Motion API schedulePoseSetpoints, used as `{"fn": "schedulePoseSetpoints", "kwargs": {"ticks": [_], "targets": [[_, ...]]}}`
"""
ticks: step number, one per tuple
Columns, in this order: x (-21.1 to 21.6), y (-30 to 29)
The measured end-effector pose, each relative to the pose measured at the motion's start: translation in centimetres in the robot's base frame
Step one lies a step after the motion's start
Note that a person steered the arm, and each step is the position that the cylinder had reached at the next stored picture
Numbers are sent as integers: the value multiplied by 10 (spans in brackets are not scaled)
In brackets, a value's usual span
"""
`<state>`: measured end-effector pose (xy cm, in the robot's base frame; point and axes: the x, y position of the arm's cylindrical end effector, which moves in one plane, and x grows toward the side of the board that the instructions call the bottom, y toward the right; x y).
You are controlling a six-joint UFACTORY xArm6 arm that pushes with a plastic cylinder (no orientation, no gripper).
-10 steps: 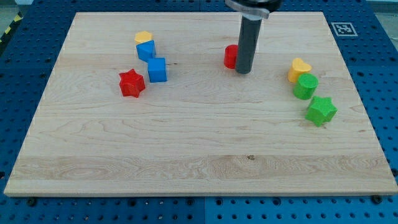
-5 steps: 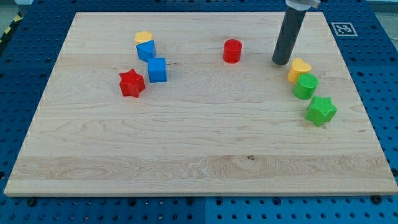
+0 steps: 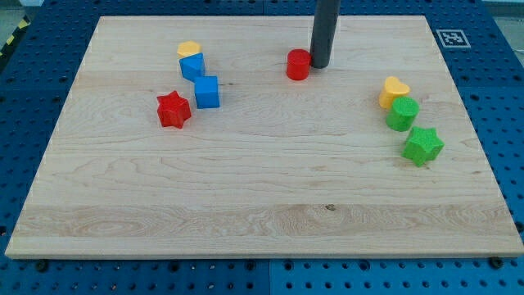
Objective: Slide the red circle above the yellow hexagon
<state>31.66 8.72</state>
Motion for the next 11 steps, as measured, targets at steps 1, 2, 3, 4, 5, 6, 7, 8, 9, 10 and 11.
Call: {"fn": "schedulePoseSetpoints", "kwargs": {"ticks": [1, 2, 3, 4, 5, 6, 7, 8, 9, 10, 11], "targets": [[26, 22], [19, 15], [4, -18], [3, -37], [6, -36], [20, -34], [23, -33], [23, -37], [20, -53], [4, -73], [-20, -101]]}}
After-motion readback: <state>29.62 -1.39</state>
